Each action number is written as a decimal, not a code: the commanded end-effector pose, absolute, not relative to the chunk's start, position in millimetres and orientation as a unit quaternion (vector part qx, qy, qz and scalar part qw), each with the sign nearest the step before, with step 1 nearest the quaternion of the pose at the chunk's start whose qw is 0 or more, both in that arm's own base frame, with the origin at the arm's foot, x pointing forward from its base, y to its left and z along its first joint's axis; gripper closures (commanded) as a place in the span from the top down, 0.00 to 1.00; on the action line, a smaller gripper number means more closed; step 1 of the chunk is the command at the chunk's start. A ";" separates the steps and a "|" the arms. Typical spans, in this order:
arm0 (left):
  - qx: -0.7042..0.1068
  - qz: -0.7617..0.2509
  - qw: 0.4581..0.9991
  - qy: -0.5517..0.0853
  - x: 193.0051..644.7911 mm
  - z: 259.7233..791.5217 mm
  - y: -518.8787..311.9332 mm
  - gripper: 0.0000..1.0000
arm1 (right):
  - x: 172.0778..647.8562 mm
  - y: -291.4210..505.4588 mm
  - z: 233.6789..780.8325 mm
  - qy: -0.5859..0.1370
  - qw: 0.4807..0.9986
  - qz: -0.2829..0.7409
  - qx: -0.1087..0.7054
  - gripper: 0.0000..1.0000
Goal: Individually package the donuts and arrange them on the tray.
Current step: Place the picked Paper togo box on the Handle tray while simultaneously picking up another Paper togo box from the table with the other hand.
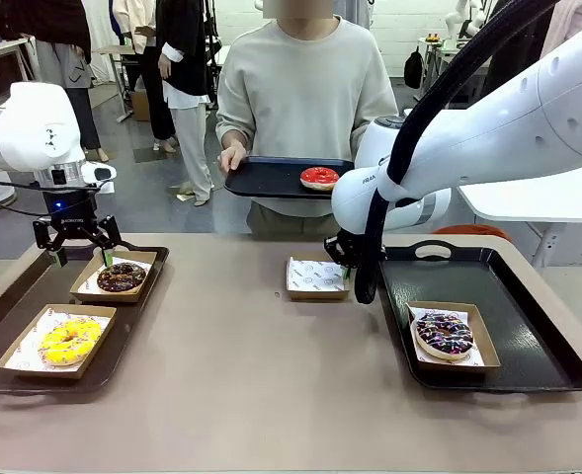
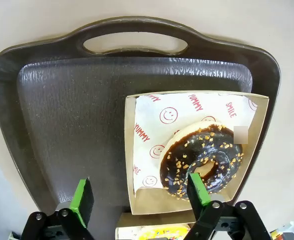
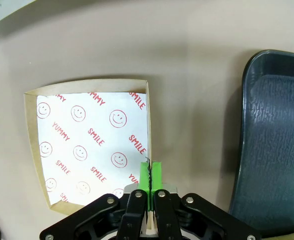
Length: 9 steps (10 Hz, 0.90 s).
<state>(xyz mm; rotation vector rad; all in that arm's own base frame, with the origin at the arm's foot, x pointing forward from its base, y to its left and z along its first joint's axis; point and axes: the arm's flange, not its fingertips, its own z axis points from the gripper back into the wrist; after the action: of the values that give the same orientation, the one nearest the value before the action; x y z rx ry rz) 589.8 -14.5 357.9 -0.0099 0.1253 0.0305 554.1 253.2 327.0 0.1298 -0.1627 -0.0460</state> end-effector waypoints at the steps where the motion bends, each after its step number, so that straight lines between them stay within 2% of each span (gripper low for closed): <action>1: -0.005 0.015 0.997 0.070 592.7 361.6 -14.8 1.00 | 547.7 246.4 326.4 -0.077 0.994 -0.025 0.073 0.00; 4: -0.028 0.005 0.996 0.080 585.7 367.8 -13.7 1.00 | 537.0 248.0 341.5 -0.057 0.994 -0.023 0.085 0.00; 6: -0.104 -0.020 0.991 0.078 551.1 397.6 -3.6 1.00 | 513.4 244.5 381.7 -0.059 0.994 0.003 0.091 0.00; 9: -0.248 -0.051 0.967 0.020 475.6 442.5 36.3 1.00 | 500.5 227.2 432.9 -0.077 0.992 -0.004 0.100 0.00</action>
<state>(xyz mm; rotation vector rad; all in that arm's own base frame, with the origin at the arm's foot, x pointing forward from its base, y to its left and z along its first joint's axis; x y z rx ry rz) 510.1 16.8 439.9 -0.3958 0.0664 -0.0615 504.9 241.7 431.3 0.1762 -0.1560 -0.0088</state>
